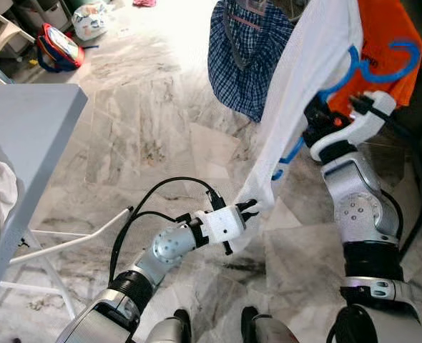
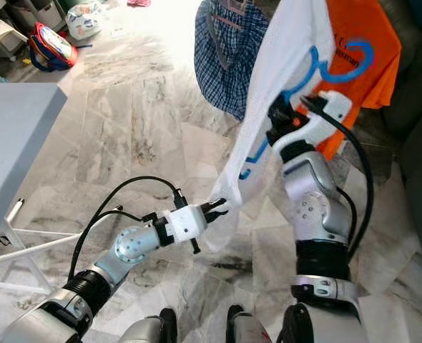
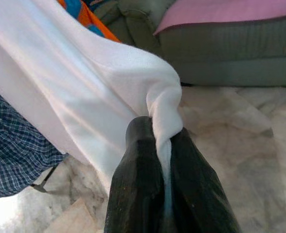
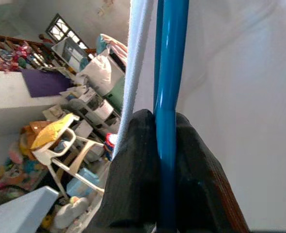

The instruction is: Hang hanger

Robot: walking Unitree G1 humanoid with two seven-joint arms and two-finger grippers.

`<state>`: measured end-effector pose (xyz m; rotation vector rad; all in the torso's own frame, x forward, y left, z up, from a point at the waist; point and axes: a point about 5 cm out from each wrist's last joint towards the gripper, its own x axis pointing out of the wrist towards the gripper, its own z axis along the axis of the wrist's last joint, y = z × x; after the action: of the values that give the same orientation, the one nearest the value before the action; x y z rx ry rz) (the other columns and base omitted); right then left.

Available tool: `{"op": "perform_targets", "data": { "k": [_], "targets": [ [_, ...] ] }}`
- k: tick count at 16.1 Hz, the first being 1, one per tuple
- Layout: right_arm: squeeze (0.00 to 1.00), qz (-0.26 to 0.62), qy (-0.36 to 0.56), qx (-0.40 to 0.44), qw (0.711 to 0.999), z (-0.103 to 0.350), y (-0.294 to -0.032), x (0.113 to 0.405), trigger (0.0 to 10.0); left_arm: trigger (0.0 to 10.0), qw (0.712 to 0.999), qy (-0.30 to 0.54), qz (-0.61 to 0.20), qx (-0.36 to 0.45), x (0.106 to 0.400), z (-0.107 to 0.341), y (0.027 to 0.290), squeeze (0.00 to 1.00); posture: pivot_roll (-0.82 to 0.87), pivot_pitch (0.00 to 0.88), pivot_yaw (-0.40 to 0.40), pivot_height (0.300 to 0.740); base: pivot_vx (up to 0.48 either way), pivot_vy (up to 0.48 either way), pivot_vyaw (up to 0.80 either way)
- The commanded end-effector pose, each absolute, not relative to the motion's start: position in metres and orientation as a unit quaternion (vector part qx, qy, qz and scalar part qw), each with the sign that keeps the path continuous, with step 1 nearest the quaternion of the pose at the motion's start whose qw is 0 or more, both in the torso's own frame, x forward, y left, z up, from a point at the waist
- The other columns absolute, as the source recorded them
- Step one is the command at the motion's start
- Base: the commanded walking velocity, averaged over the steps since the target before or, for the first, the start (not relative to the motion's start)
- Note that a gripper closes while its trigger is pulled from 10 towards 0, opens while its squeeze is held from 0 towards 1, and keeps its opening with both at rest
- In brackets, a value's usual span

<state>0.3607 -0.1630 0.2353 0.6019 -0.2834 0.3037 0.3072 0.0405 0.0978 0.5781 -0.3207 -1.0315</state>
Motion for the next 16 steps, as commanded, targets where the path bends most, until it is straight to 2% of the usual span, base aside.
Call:
{"op": "perform_targets", "data": {
  "k": [1,2,3,5,7,8,9,10,16],
  "targets": [
    [0.00,0.181,-0.188,0.311,0.914,0.267,-0.154,0.355,10.0,10.0,0.810,-0.108,-0.498,0.289,0.301,0.079,0.044,0.00,-0.05,0.234,0.066,0.740,0.000,0.000,0.00],
    [0.00,0.195,-0.177,0.317,0.911,0.267,-0.148,0.353,10.0,10.0,0.811,-0.106,-0.497,0.289,0.301,0.078,0.042,0.00,-0.05,0.234,0.063,0.740,0.000,0.000,0.00],
    [0.00,0.197,-0.168,0.275,0.926,0.262,-0.144,0.351,10.0,10.0,0.817,-0.102,-0.491,0.285,0.301,0.077,0.042,0.00,-0.05,0.234,0.061,0.740,0.000,0.000,0.00],
    [0.00,0.201,-0.156,0.261,0.931,0.252,-0.142,0.349,10.0,10.0,0.822,-0.097,-0.487,0.279,0.302,0.076,0.041,0.00,-0.05,0.235,0.060,0.740,0.000,0.000,0.00],
    [0.00,0.215,-0.153,0.156,0.952,0.242,-0.136,0.345,10.0,10.0,0.821,-0.094,-0.489,0.281,0.301,0.075,0.040,0.00,-0.05,0.236,0.061,0.740,0.000,0.000,0.00],
    [0.00,0.231,-0.143,0.078,0.959,0.230,-0.128,0.341,10.0,10.0,0.821,-0.090,-0.492,0.275,0.300,0.073,0.039,0.67,-0.05,0.236,0.061,0.740,0.000,0.000,0.00],
    [0.00,0.241,-0.137,0.062,0.959,0.226,-0.125,0.339,10.0,10.0,0.821,-0.088,-0.494,0.273,0.299,0.072,0.038,0.87,-0.05,0.235,0.062,0.740,0.000,0.000,0.00],
    [0.00,0.242,-0.135,0.044,0.960,0.223,-0.124,0.337,10.0,10.0,0.821,-0.085,-0.497,0.267,0.298,0.071,0.037,1.00,-0.05,0.234,0.062,0.740,0.000,0.000,0.00],
    [0.00,0.227,-0.147,-0.018,0.963,0.208,-0.131,0.333,10.0,10.0,0.815,-0.095,-0.515,0.250,0.295,0.074,0.032,1.00,-0.05,0.236,0.065,0.740,0.000,0.000,0.00]
  ]
}}
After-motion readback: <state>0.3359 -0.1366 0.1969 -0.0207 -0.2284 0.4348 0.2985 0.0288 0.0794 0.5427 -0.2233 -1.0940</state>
